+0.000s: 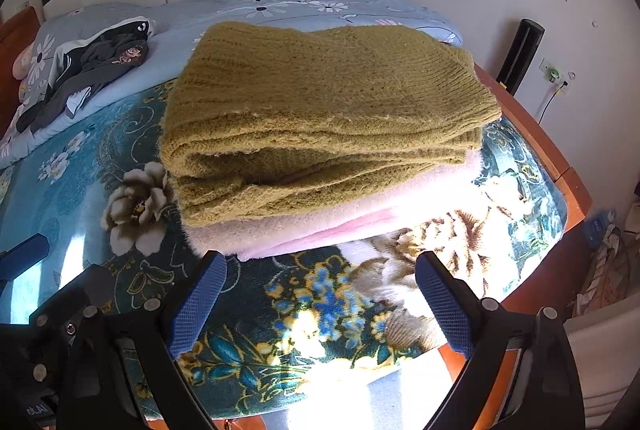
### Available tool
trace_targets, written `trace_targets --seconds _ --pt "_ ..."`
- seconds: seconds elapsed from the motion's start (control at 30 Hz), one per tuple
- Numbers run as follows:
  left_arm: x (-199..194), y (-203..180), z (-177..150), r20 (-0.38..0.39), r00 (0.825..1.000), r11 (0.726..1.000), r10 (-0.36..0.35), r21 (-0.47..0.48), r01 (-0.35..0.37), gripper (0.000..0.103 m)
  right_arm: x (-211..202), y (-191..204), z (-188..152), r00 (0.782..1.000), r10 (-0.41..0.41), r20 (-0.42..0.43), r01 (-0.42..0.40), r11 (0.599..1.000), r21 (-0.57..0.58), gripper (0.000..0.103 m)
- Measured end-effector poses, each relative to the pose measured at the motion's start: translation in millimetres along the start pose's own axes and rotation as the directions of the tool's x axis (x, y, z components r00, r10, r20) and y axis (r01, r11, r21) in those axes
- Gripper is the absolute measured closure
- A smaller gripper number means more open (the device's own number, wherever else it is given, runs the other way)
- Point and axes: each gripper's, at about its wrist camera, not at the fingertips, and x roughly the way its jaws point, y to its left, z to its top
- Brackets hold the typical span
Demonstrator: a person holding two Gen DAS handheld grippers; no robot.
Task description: Fold clothes
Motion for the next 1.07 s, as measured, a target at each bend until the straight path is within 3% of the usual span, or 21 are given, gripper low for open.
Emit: trace_targets --seconds 1.07 --pt "-7.5 -2.8 -8.2 0.033 0.999 0.999 0.003 0.032 -0.004 0.0 -8.4 -2.1 -0.3 1.0 0.0 0.003 0.0 1.0 0.004 0.007"
